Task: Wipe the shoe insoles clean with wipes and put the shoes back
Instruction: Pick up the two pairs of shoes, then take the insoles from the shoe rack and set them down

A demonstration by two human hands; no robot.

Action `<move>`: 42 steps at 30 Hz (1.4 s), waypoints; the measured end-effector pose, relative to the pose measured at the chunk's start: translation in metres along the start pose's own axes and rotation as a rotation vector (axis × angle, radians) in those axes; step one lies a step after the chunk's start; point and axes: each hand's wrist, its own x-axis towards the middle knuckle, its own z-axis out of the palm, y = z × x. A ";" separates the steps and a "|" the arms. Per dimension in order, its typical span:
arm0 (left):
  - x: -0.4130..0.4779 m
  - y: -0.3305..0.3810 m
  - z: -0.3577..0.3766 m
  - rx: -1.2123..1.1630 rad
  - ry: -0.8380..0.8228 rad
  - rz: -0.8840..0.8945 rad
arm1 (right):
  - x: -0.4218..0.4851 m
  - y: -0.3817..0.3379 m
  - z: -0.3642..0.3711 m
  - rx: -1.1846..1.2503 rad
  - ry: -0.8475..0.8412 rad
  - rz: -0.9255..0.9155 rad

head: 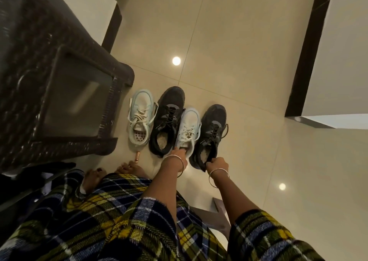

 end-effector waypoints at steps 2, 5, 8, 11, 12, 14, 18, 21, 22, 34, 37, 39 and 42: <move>-0.006 -0.001 -0.005 -0.016 -0.005 -0.011 | -0.006 -0.002 -0.002 0.042 0.045 0.012; -0.026 0.000 -0.021 -0.050 0.001 -0.036 | -0.021 -0.007 -0.003 0.083 0.077 -0.018; -0.054 -0.003 -0.041 -0.077 0.092 -0.026 | -0.043 -0.016 -0.002 0.124 0.088 -0.064; -0.084 -0.019 -0.058 -0.092 0.204 -0.060 | -0.076 -0.035 -0.005 0.162 0.080 -0.178; -0.094 -0.024 -0.063 -0.106 0.233 -0.074 | -0.086 -0.042 -0.006 0.163 0.079 -0.228; -0.121 -0.035 -0.072 -0.142 0.277 -0.089 | -0.108 -0.054 -0.004 0.160 0.081 -0.321; -0.172 -0.049 -0.092 -0.187 0.425 -0.109 | -0.152 -0.079 0.000 0.170 0.101 -0.482; -0.219 -0.052 -0.103 -0.265 0.555 -0.116 | -0.187 -0.096 0.002 0.188 0.121 -0.648; -0.235 -0.052 -0.105 -0.295 0.597 -0.128 | -0.200 -0.101 0.002 0.188 0.122 -0.691; -0.416 -0.082 -0.062 -0.703 1.276 -0.129 | -0.344 -0.099 -0.004 0.268 0.143 -1.159; -0.465 -0.099 -0.031 -0.748 1.447 -0.084 | -0.386 -0.094 -0.002 0.249 0.127 -1.296; -0.497 -0.116 -0.005 -0.808 1.546 -0.093 | -0.417 -0.091 -0.002 0.264 0.099 -1.371; -0.533 -0.146 0.041 -0.890 1.641 -0.153 | -0.464 -0.082 0.003 0.272 -0.022 -1.482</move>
